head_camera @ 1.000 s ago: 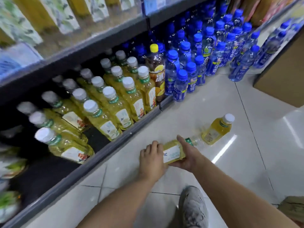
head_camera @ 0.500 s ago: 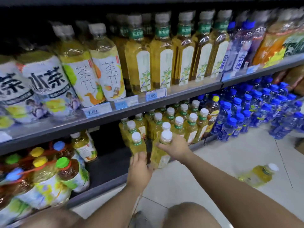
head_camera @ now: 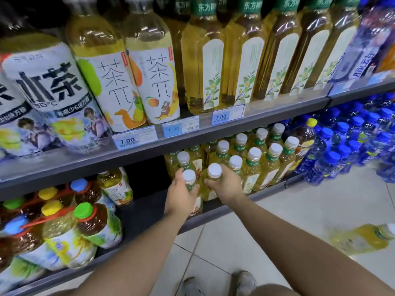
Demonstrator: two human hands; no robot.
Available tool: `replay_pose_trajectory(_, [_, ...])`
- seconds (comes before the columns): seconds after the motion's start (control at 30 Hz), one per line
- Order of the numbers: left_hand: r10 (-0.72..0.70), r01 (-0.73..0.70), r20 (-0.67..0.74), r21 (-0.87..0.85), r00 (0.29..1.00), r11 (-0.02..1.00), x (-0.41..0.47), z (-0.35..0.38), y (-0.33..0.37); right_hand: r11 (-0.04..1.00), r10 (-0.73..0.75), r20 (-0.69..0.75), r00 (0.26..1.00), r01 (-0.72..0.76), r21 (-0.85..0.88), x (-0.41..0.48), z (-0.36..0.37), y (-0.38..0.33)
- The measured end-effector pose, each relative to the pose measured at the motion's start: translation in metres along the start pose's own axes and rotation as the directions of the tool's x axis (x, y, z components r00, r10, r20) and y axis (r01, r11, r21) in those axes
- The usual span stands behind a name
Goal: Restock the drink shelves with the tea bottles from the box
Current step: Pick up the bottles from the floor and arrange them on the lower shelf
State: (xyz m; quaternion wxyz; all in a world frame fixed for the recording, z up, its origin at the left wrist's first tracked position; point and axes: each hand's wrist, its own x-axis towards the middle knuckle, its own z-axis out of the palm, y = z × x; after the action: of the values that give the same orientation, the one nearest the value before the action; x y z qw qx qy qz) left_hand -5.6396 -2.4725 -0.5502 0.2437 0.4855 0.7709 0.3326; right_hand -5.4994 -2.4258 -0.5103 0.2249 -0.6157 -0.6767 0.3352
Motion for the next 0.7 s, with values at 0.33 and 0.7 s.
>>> replay_pose_trajectory(0.33, [-0.088,0.089,0.028,-0.011,0.996,0.996,-0.009,0.013,-0.023,0.999,0.031,-0.010,0.999,-0.031,0.013,0.031,0.028,0.005])
replay_pose_trajectory(0.7, [-0.266,0.266,0.007,0.023,0.964,0.964,-0.024,0.040,-0.046,0.947,0.308,0.127,0.943,-0.317,0.051,-0.002,0.077,0.074])
